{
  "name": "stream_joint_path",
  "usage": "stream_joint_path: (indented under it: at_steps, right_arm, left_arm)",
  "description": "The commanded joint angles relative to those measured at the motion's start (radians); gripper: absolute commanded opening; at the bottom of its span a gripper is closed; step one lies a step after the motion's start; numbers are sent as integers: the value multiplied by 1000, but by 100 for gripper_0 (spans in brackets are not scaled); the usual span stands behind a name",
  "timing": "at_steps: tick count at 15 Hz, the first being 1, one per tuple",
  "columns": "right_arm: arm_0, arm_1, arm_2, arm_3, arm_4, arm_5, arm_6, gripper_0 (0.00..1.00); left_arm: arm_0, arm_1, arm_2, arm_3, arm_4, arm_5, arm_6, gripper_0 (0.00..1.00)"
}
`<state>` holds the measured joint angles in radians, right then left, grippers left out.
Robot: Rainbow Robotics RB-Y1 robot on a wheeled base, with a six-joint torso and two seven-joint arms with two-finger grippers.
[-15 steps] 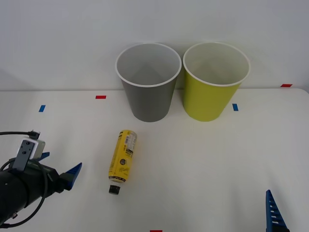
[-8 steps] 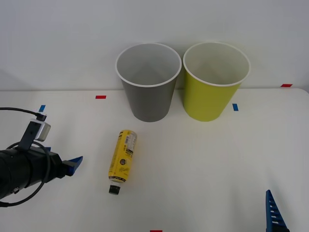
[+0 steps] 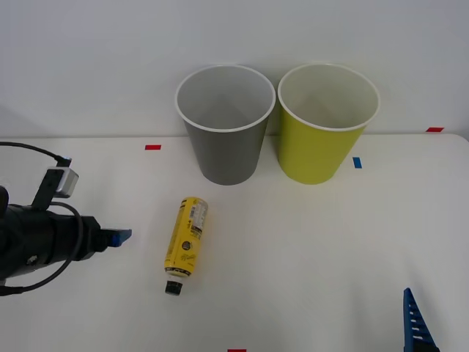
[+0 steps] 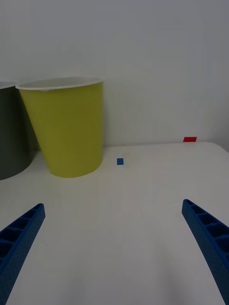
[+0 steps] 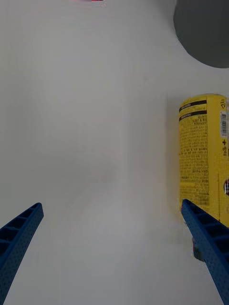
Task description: Put cans in the gray bin and PET bottles in the light green bin.
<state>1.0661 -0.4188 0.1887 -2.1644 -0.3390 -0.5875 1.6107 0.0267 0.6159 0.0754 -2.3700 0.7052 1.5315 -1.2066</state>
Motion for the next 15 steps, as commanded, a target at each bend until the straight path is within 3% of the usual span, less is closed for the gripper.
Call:
stream_joint_path:
  at_steps: [1, 5, 10, 12, 15]
  right_arm:
    - [0, 0, 0, 0, 0, 0, 0, 100]
    - [0, 0, 0, 0, 0, 0, 0, 100]
    - [0, 0, 0, 0, 0, 0, 0, 100]
    - [0, 0, 0, 0, 0, 0, 0, 100]
    - [0, 0, 0, 0, 0, 0, 0, 100]
  left_arm:
    - [-50, -25, -16, 2, -9, 24, 71, 100]
    - [-134, -25, -163, 22, -125, 42, 194, 100]
    - [-251, -25, -267, 109, -171, 64, 229, 100]
    - [-295, -25, -316, 117, -181, 87, 323, 100]
    - [-323, -35, -379, 118, -216, 88, 351, 100]
